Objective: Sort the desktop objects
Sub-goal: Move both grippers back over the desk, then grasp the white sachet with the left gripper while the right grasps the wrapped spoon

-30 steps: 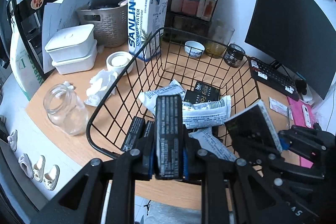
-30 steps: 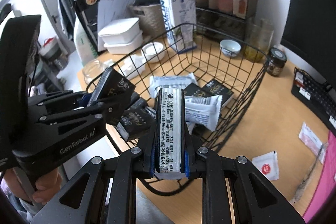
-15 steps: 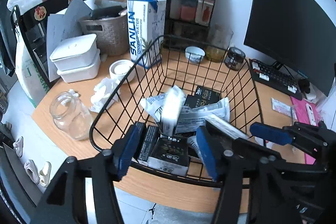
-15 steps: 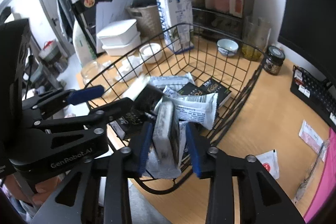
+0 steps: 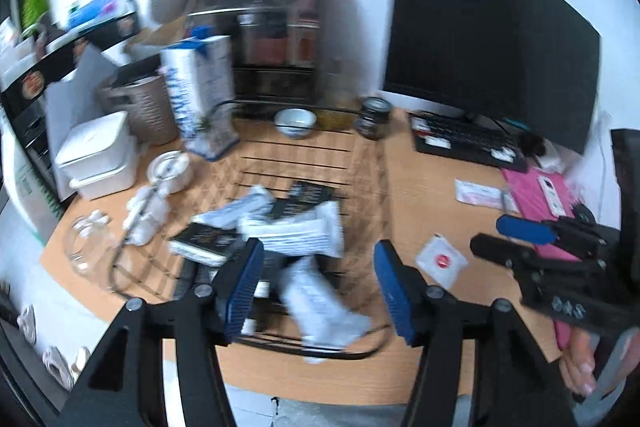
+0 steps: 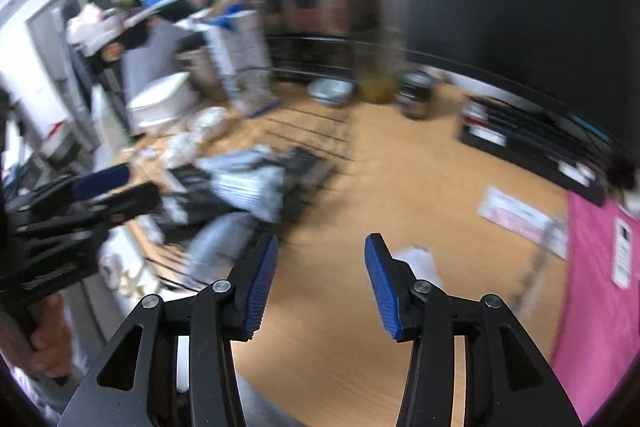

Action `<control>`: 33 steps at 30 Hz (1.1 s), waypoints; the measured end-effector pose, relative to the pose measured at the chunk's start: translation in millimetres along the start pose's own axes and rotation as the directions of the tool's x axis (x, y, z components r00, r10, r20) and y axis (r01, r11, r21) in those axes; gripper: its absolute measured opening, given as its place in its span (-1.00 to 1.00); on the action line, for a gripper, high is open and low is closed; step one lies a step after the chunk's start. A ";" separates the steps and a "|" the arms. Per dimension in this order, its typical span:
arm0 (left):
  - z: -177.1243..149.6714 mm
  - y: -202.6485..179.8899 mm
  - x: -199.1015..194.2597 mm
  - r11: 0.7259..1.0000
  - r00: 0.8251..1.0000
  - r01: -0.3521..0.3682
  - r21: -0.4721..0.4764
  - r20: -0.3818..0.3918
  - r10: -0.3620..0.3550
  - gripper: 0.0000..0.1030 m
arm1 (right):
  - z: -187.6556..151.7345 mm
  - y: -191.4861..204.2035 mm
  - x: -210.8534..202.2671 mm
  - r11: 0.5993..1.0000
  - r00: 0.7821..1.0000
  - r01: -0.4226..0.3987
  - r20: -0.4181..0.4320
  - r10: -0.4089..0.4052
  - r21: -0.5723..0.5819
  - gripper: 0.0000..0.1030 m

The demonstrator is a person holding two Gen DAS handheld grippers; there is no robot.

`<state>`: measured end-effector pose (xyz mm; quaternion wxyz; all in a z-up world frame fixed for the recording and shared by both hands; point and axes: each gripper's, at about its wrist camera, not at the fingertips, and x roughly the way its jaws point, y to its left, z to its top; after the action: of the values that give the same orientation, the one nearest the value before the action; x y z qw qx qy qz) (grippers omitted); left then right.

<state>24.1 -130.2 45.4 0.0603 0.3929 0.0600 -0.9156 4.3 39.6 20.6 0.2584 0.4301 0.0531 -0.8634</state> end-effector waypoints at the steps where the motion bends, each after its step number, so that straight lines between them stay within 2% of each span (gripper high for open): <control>1: 0.3 -8.1 1.6 1.000 1.000 0.008 0.013 -0.005 -0.008 0.23 | -4.9 -13.9 0.8 1.000 1.000 0.021 -0.012 -0.021 0.023 -0.11; 5: -2.8 -56.4 16.7 0.994 0.998 0.053 0.099 -0.044 -0.049 0.23 | -26.4 -67.3 10.0 0.987 0.991 0.120 -0.074 -0.112 0.107 -0.11; 9: -6.3 -109.5 38.3 0.976 0.991 0.107 0.190 -0.098 -0.089 0.23 | -45.2 -111.3 12.4 0.971 0.983 0.165 -0.109 -0.148 0.174 -0.11; 15: 0.1 -156.3 78.0 0.958 0.979 0.160 0.238 -0.164 -0.123 0.23 | -56.8 -165.5 16.4 0.937 0.969 0.237 -0.139 -0.207 0.258 -0.11; 18: 1.2 -165.7 99.4 0.955 0.972 0.176 0.240 -0.195 -0.130 0.24 | -53.4 -183.9 28.8 0.926 0.964 0.248 -0.162 -0.209 0.283 -0.11; 23: -2.4 -165.1 131.9 0.958 0.957 0.187 0.220 -0.261 -0.127 0.24 | -37.6 -192.5 51.8 0.923 0.964 0.243 -0.180 -0.195 0.300 -0.11; 26: -3.9 -160.9 140.5 0.957 0.953 0.170 0.233 -0.286 -0.100 0.26 | -26.2 -191.2 66.8 0.923 0.960 0.256 -0.189 -0.207 0.288 -0.11; 28: -8.0 -158.1 147.5 0.955 0.948 0.157 0.253 -0.309 -0.074 0.36 | -22.6 -188.7 74.9 0.923 0.954 0.273 -0.199 -0.223 0.272 -0.11; 33: -17.9 -153.9 163.3 0.953 0.937 0.133 0.272 -0.348 -0.032 0.36 | -25.4 -184.7 88.2 0.925 0.945 0.289 -0.227 -0.235 0.245 -0.11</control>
<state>-99.1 13.9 -75.9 -0.0483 0.5464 -0.0494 -0.8347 -112.2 171.2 -87.3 0.0716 0.5326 0.0148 -0.8432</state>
